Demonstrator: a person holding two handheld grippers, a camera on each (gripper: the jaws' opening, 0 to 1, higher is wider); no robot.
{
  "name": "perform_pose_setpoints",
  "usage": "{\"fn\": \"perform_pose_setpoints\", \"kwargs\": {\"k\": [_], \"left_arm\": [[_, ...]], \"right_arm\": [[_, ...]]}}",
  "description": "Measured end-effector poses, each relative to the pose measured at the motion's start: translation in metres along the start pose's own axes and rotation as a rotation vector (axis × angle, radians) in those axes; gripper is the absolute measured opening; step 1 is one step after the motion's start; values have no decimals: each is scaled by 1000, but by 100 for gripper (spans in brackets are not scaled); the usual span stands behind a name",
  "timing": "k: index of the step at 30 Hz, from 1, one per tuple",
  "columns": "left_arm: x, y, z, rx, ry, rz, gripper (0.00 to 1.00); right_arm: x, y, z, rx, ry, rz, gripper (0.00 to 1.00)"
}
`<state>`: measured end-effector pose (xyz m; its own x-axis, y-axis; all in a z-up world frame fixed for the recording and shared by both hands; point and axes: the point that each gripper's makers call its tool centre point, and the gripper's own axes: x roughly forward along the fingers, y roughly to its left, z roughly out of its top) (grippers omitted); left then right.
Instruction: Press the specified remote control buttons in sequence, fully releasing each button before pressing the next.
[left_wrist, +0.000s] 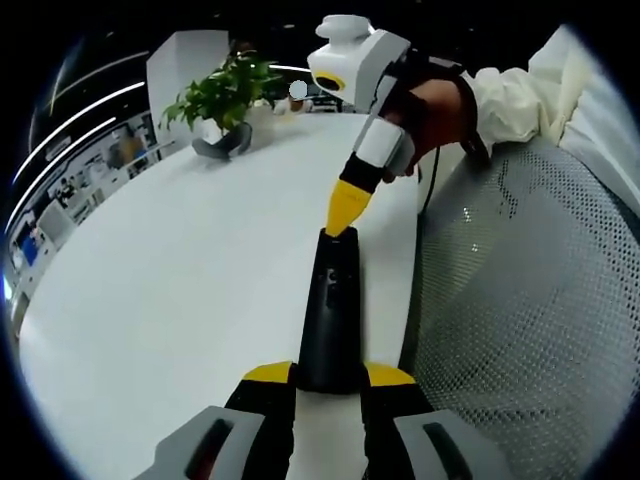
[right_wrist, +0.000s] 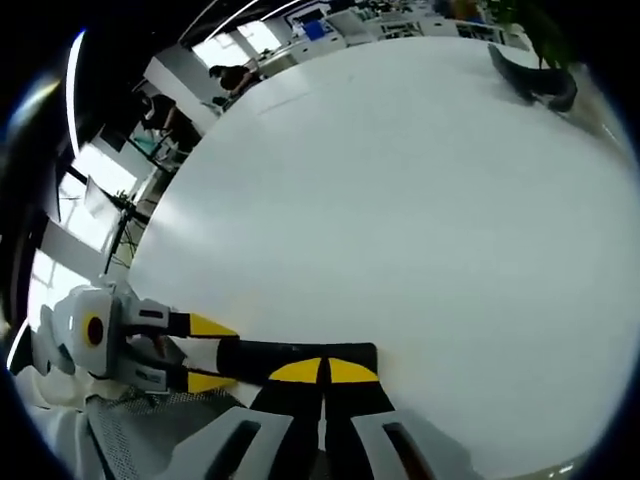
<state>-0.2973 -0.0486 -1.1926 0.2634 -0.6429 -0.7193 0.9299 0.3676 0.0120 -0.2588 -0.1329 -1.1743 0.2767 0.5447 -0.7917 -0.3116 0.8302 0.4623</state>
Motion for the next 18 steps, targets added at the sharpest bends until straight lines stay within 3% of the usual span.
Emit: {"fn": "perform_pose_setpoints", "kwargs": {"k": [18], "left_arm": [[-1,-1,0,2,0,-1,24]], "right_arm": [[6,0,-9,-54,46,-21,0]]}}
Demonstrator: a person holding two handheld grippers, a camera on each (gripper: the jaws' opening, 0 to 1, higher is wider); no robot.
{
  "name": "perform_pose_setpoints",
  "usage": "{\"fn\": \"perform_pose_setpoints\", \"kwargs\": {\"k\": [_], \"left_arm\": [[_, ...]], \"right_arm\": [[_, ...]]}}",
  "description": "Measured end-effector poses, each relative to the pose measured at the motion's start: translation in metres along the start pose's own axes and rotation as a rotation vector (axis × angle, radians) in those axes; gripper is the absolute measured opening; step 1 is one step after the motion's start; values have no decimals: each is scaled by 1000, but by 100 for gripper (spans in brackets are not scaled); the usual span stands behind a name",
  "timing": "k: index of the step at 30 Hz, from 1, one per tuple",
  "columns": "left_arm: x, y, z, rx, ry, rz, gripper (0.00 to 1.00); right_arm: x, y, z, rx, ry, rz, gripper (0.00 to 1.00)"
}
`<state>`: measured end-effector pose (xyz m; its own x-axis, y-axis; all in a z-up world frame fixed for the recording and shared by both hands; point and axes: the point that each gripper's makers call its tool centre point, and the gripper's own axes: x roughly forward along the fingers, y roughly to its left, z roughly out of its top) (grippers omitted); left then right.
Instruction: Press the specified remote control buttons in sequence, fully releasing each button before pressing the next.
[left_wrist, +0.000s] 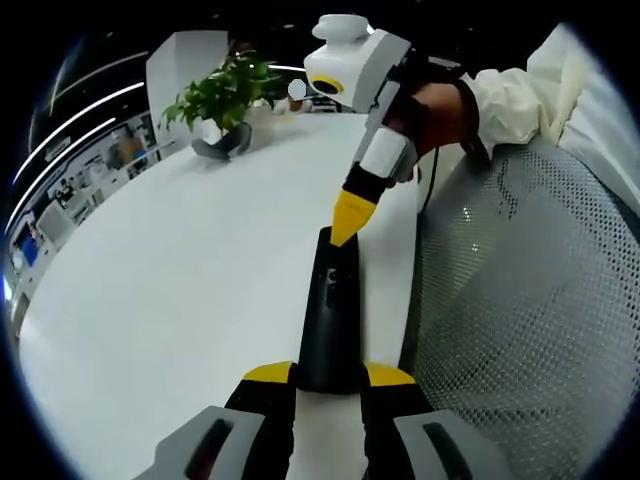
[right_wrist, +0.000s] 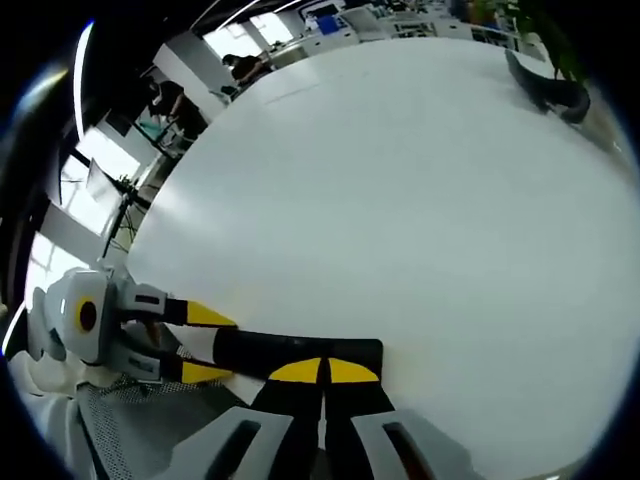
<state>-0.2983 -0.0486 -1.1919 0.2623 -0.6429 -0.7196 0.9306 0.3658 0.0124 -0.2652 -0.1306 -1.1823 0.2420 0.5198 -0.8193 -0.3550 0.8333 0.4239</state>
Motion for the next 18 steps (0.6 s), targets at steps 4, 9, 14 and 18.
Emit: {"fn": "perform_pose_setpoints", "kwargs": {"k": [4,9,14,18], "left_arm": [[0,0,0,-1,0,-1,24],[1,0,0,-1,0,-1,24],[1,1,1,-1,-2,-2,24],[1,1,1,2,-2,-2,24]], "right_arm": [[0,-1,0,3,-1,0,0],[0,-2,1,26,-2,9,0],[1,-1,0,9,-4,2,0],[1,-1,0,-3,-5,-3,0]]}}
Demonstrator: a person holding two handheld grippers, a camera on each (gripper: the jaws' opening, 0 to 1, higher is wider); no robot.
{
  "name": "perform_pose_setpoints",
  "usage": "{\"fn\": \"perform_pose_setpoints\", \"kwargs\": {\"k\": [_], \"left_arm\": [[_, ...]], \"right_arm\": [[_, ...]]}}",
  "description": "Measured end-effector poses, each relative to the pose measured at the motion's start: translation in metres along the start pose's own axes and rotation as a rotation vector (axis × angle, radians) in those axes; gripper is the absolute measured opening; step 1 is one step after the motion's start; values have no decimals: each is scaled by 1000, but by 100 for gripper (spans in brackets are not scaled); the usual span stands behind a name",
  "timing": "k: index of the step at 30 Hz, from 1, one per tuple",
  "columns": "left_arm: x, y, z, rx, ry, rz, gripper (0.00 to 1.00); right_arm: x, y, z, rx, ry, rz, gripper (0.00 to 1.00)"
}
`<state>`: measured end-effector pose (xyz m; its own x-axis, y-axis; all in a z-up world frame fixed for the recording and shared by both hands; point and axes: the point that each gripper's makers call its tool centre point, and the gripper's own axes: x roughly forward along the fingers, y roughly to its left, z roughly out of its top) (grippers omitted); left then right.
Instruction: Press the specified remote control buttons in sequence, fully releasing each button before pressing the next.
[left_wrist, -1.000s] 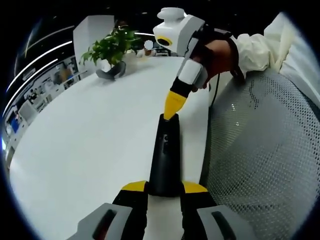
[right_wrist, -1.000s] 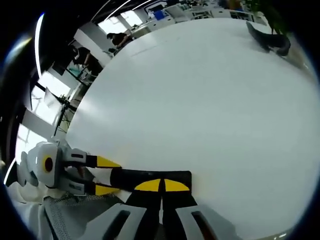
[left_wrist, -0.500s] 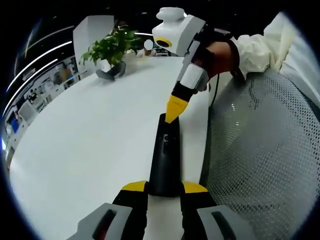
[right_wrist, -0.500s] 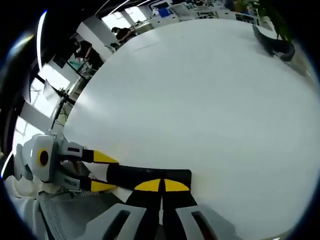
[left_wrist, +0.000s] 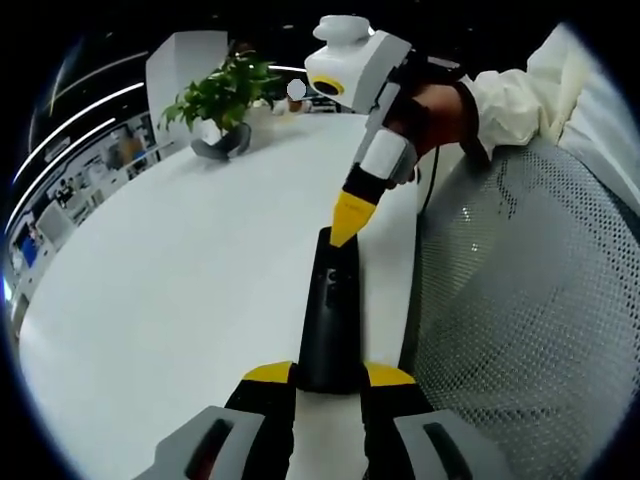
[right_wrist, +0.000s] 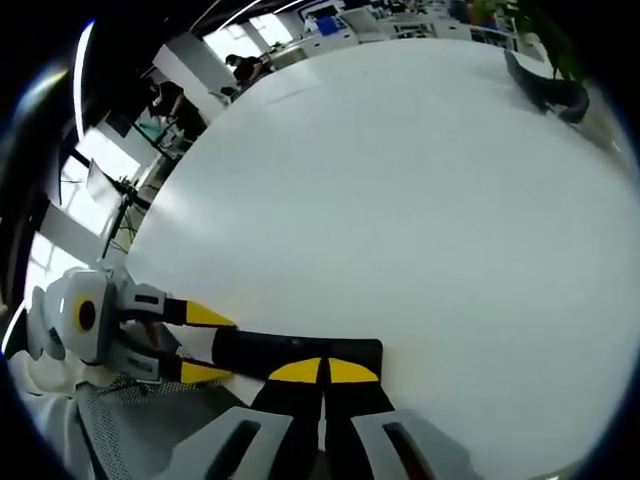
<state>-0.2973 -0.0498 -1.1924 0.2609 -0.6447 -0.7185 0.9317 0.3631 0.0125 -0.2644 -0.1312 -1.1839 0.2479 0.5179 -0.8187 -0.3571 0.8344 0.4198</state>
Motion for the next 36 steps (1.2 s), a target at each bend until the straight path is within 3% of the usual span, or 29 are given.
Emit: {"fn": "perform_pose_setpoints", "kwargs": {"k": [17,23,31,36], "left_arm": [[1,-2,0,7,-1,-8,24],[4,-9,3,23,-8,-29,24],[4,-12,4,37,-11,-38,24],[4,-11,4,24,-12,-38,24]], "right_arm": [[-1,-1,1,4,8,-10,0],[-4,5,9,-13,-40,15,0],[4,7,-2,-73,21,-4,0],[3,5,-1,-67,13,-4,0]]}}
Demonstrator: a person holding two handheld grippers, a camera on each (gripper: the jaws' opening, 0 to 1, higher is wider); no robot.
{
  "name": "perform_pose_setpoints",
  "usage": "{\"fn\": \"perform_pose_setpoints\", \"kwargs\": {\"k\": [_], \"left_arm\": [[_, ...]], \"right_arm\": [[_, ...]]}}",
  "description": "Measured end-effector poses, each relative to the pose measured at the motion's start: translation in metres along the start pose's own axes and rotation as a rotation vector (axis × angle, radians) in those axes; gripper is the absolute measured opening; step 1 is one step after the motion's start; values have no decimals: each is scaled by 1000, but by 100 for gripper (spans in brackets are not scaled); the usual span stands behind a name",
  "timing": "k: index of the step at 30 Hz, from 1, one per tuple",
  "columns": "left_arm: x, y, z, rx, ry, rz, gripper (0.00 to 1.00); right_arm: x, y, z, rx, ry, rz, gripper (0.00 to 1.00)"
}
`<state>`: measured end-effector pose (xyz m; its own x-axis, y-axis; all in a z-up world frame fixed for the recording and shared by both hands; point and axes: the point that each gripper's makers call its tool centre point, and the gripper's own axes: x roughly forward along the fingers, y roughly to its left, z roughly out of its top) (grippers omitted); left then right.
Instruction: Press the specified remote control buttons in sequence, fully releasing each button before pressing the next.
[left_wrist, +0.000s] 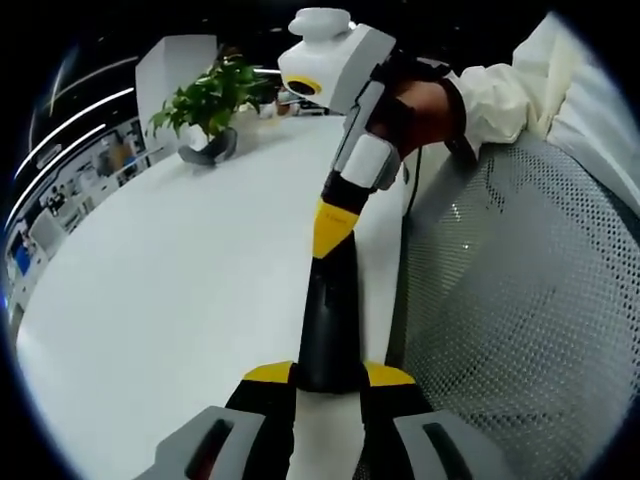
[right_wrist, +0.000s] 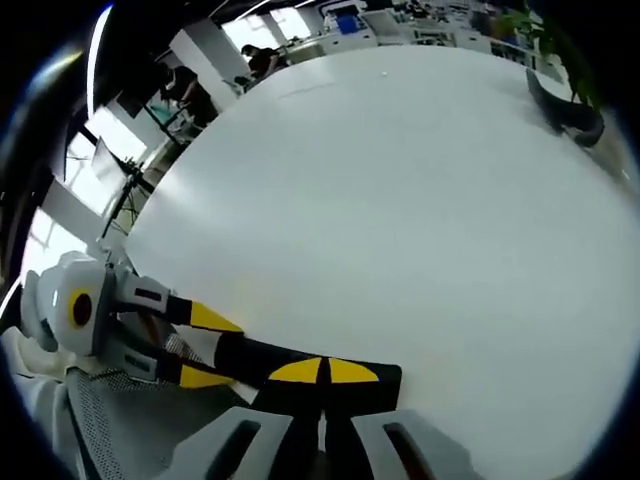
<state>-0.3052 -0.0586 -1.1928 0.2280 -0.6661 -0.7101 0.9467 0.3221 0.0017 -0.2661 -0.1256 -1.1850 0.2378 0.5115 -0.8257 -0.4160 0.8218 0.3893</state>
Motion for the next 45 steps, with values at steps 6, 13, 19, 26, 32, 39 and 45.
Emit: {"fn": "perform_pose_setpoints", "kwargs": {"k": [6,13,19,26,32,39,45], "left_arm": [[0,0,0,-2,-4,0,24],[0,0,1,-4,-6,0,24],[0,0,1,-7,-8,2,24],[0,0,1,-9,-8,3,24],[0,0,1,-7,-8,2,24],[0,0,1,-7,-8,3,24],[0,0,1,-5,-8,4,24]], "right_arm": [[0,0,0,11,-5,3,0],[0,-1,1,41,-21,17,0],[1,-1,1,16,-33,8,0],[-1,-2,3,105,-32,45,0],[-4,-2,0,147,1,50,0],[-6,7,-4,155,26,83,0],[-4,13,-11,141,72,90,0]]}}
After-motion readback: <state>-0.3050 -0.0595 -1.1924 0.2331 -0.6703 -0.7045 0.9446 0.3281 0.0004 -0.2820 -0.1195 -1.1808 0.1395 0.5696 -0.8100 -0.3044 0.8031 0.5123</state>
